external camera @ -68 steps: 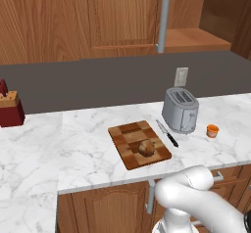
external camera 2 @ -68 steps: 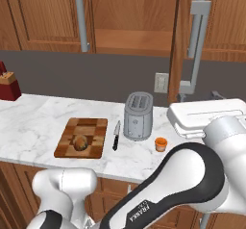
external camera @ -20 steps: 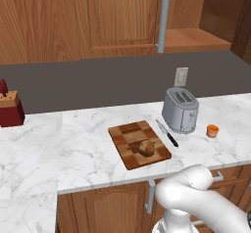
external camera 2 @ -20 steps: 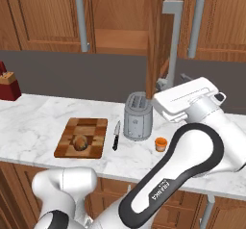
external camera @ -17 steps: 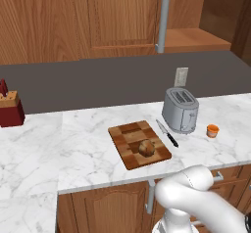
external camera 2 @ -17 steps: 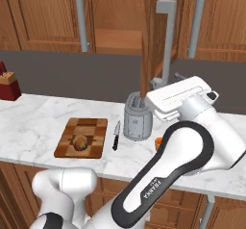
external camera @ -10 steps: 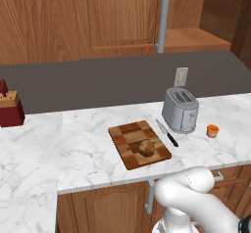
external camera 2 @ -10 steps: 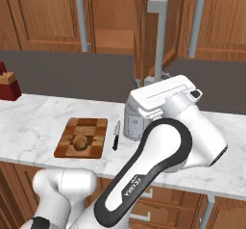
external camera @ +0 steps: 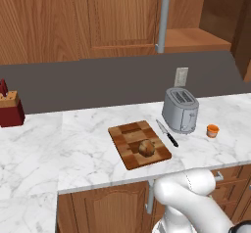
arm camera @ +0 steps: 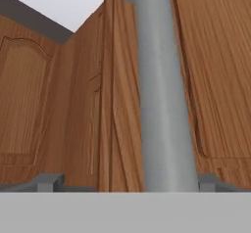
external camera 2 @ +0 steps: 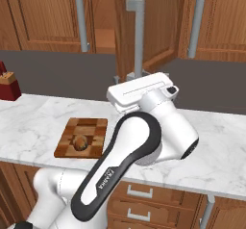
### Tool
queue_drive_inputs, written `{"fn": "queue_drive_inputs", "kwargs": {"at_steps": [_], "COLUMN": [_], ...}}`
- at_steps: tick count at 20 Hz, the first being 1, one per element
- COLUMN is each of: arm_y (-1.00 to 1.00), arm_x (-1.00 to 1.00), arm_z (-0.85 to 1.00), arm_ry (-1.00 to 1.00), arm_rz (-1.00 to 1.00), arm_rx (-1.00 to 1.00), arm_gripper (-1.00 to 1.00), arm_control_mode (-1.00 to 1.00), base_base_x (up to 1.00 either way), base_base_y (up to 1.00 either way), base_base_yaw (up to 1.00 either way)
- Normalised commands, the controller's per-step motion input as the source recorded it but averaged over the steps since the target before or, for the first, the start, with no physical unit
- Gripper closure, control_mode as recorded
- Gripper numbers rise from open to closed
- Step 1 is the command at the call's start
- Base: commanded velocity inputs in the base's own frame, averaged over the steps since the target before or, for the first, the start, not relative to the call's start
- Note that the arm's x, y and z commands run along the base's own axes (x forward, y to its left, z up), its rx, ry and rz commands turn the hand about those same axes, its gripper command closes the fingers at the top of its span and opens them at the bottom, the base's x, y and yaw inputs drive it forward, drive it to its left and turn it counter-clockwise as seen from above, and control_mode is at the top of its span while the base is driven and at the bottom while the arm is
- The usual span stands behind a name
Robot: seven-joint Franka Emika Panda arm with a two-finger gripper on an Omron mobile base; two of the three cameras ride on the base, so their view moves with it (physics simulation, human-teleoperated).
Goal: Pick the bread, place it on the cutting board, pick the jam, place it on the counter, and close the cabinet.
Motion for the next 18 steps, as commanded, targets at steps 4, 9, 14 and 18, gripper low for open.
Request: {"fn": "queue_drive_inputs", "kwargs": {"at_steps": [4, 9, 14, 18], "arm_y": [0.56, 0.59, 0.48, 0.2], "arm_x": [0.2, 0.41, 0.47, 0.58], "arm_z": [0.0, 0.0, 0.0, 0.0], "arm_ry": [0.01, 0.0, 0.01, 0.0], "arm_rz": [0.0, -0.05, -0.05, -0.03], "arm_rx": [0.0, 0.0, 0.0, 0.0], "arm_gripper": [-1.0, -1.0, -1.0, -1.0], "arm_control_mode": [-1.0, -1.0, -1.0, -1.0], "base_base_x": [0.0, 0.0, 0.0, 0.0], "base_base_y": [0.0, 0.0, 0.0, 0.0], "base_base_yaw": [0.0, 0.0, 0.0, 0.0]}}
